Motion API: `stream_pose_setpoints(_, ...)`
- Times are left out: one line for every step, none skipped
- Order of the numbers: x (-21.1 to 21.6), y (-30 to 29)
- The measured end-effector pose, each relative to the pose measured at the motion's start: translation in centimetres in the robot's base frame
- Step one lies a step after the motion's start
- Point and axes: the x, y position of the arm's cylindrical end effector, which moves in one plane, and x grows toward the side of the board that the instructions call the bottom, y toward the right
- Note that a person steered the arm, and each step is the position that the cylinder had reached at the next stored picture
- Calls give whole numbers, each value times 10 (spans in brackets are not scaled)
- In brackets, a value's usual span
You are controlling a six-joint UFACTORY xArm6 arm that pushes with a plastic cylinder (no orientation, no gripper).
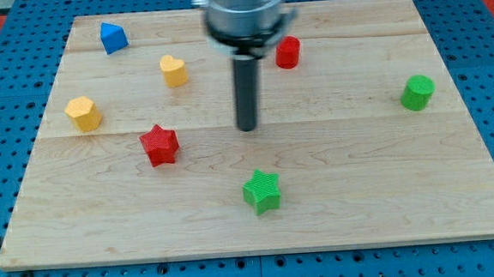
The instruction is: Push the yellow hexagon towards top right of the board
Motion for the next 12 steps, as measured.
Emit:
stream_pose_setpoints(-2,-82)
stream_pose_setpoints(1,-130)
stream_pose_setpoints(1,-202)
stream_pose_setpoints(-3,-238)
stream_pose_setpoints(-26,-175)
stream_pose_setpoints(-49,-86)
stream_pose_setpoints(-49,-148)
stream_pose_setpoints(-49,-224)
stream_pose_setpoints(-98,-193)
stream_pose_setpoints(-74,-117)
stream_pose_setpoints(-33,-108)
stream_pose_setpoints(-28,-123)
